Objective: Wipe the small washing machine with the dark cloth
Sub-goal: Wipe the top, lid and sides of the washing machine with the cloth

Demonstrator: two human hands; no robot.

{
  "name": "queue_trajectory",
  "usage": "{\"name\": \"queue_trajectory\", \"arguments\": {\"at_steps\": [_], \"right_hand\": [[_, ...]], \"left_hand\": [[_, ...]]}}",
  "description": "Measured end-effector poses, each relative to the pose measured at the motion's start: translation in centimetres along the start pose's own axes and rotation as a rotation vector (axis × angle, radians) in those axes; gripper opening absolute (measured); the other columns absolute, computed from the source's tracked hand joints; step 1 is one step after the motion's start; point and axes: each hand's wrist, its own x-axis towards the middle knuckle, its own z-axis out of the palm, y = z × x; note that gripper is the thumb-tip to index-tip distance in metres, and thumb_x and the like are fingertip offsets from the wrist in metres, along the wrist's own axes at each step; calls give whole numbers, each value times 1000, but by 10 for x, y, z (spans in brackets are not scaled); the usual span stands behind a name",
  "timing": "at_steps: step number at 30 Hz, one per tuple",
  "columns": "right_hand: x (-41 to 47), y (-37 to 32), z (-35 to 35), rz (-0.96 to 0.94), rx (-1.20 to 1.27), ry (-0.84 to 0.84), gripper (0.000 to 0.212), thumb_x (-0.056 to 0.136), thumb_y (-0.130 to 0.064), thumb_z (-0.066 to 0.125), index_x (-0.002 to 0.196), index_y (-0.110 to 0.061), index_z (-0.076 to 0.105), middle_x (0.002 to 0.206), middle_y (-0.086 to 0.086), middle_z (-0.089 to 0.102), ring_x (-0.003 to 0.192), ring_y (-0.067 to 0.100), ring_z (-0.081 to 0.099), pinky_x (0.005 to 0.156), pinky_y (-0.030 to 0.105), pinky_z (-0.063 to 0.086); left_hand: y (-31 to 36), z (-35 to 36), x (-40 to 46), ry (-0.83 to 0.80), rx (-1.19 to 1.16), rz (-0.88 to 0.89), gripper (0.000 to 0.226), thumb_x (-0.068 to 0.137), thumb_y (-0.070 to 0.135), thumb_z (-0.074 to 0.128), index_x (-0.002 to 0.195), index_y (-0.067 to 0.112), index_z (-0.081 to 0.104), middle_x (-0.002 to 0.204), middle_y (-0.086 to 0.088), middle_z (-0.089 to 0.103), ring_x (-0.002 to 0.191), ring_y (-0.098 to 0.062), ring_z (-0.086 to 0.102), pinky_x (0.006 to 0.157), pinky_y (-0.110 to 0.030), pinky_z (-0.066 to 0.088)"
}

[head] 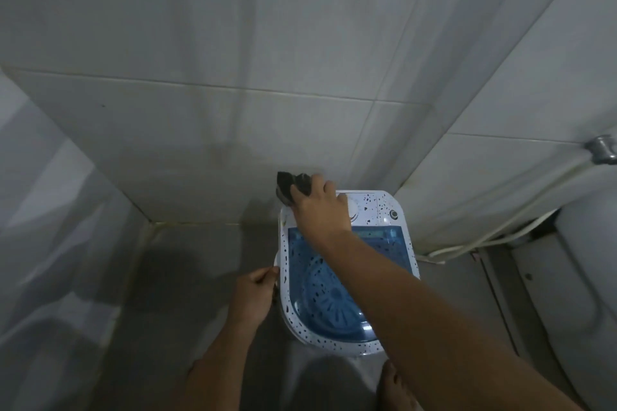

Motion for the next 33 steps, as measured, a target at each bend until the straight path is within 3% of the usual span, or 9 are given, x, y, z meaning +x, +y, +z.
{"name": "queue_trajectory", "arguments": {"at_steps": [6, 16, 21, 25, 30, 33], "right_hand": [[-55, -12, -5, -165, -51, -53, 50, 92, -18, 58, 140, -17, 46, 136, 19, 37, 115, 38, 46, 90, 54, 45], [35, -20, -4, 79, 19, -95, 35, 91, -22, 59, 125, -22, 60, 129, 13, 40, 111, 34, 45, 87, 45, 42], [-11, -12, 11, -20, 68, -1, 39, 97, -29, 56, 135, -24, 51, 135, 17, 38, 112, 38, 47, 90, 54, 45], [-44, 7, 15, -142, 71, 49, 45, 95, -31, 58, 139, -27, 48, 122, 17, 48, 104, 37, 52, 86, 56, 51], [9, 22, -9, 248, 143, -109, 32, 101, -28, 50, 132, -19, 52, 127, 14, 40, 114, 35, 45, 91, 54, 48], [4, 29, -8, 254, 151, -103, 34, 103, -34, 44, 133, -18, 51, 127, 15, 40, 114, 35, 45, 91, 53, 49]], "left_hand": [[-1, 2, 2, -19, -34, -2, 23, 96, 25, 57, 87, 22, 78, 78, -1, 78, 81, -28, 74, 83, -52, 59], [1, 1, 0, -23, -16, -8, 22, 97, 26, 56, 94, 20, 77, 88, -3, 78, 88, -25, 73, 90, -52, 57], [-1, 3, 1, 15, -28, -2, 21, 95, 25, 59, 86, 21, 78, 79, -4, 78, 83, -31, 73, 86, -53, 58], [-1, 2, 2, 16, -46, -2, 19, 94, 23, 60, 85, 22, 77, 79, -5, 78, 82, -30, 73, 85, -53, 59], [2, 2, 2, 28, -45, -16, 24, 93, 18, 62, 75, 27, 75, 76, -1, 78, 76, -25, 72, 85, -50, 59], [0, 2, 3, 24, -47, -14, 23, 93, 19, 62, 77, 27, 75, 76, -1, 77, 75, -23, 71, 86, -50, 59]]}}
